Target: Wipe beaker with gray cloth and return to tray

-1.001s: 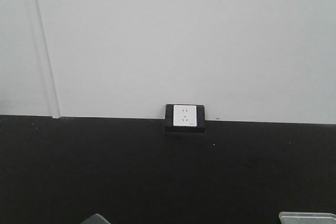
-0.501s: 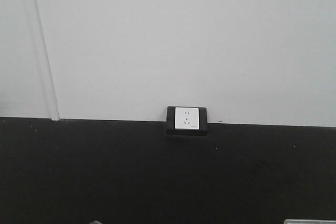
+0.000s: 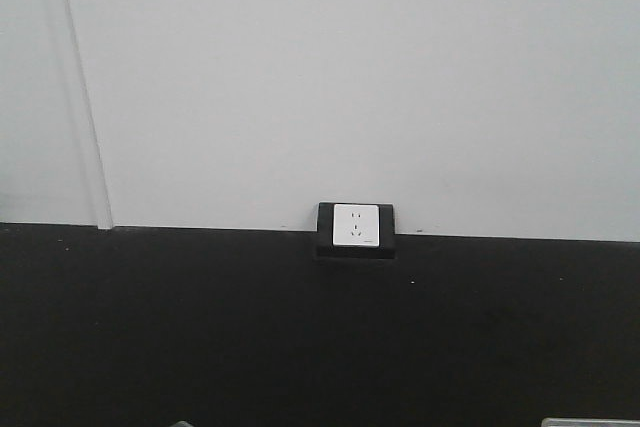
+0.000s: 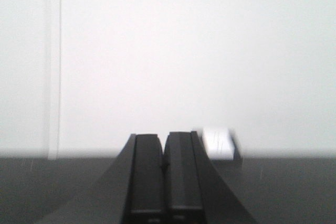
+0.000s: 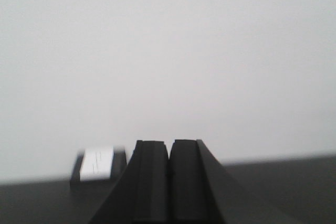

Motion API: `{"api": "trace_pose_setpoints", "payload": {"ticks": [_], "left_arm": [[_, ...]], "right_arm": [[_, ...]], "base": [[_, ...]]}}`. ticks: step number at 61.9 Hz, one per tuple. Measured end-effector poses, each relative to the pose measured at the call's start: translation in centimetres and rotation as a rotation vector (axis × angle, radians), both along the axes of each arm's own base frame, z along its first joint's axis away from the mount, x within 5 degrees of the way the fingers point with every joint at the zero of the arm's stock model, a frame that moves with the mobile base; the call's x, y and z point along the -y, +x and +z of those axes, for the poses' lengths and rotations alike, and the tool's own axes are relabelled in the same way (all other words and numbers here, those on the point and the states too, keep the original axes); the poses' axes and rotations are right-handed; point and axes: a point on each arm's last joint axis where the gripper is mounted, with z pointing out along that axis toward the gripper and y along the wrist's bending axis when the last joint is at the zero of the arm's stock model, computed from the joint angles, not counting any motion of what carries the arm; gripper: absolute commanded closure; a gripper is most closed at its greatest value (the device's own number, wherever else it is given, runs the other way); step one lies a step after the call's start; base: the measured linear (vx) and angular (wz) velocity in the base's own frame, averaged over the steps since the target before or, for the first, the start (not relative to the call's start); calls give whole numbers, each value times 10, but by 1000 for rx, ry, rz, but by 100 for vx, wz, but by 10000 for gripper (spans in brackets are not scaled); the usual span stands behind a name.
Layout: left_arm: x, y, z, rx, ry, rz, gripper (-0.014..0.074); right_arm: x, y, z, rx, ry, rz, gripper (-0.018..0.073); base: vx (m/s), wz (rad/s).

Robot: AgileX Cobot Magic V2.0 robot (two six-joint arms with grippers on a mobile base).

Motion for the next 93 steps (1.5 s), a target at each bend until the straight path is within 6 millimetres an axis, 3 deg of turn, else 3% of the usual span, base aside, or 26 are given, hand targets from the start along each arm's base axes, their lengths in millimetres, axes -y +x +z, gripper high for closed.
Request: {"api": "trace_pose_setpoints", "payload": {"ticks": [2,3,4,7,8,14,23,28,37,48,57,65,73,85,93], "left_arm": [[0,2,-1,-17,5,1,602],[-1,-7,34,72,-3,4,602],[-2,-9,46,90,-3,6,602],[-1,-5,64,69,26,18,602],[-2,-7,81,89,28,22,602],[0,5,131,86,86,45,602],[6,44,167,23,144,57,602],[10,73,164,-63,165,53,601],[15,105,148,-188,192,46,580],[17,119,139,-250,203,42,453],[18,120,138,-250,203,41,268],[18,120,138,-249,202,41,108],[18,121,138,-246,201,40,32],[19,126,135,-270,158,32,32],[23,133,131,-423,137,12,43]], "right_arm": [[0,-4,17,48,-16,-5,564],[0,-7,30,80,-24,-8,564],[0,-8,38,101,-34,-12,564],[0,-13,65,144,-69,-25,564],[-1,-15,79,160,-88,-32,564],[-1,-11,134,188,-169,-65,564],[0,23,174,114,-216,-75,564],[1,43,177,50,-217,-67,564],[2,65,171,-34,-189,-49,551],[2,69,168,-62,-177,-43,449],[2,69,166,-88,-179,-39,248],[1,70,162,-133,-180,-32,-4],[1,70,161,-144,-180,-31,-164],[1,70,162,-136,-178,-31,-155],[1,70,162,-136,-175,-31,-109]], "base": [[0,0],[0,0],[0,0],[0,0],[0,0],[0,0],[0,0],[0,0],[0,0],[0,0],[0,0],[0,0],[0,0],[0,0],[0,0]]}}
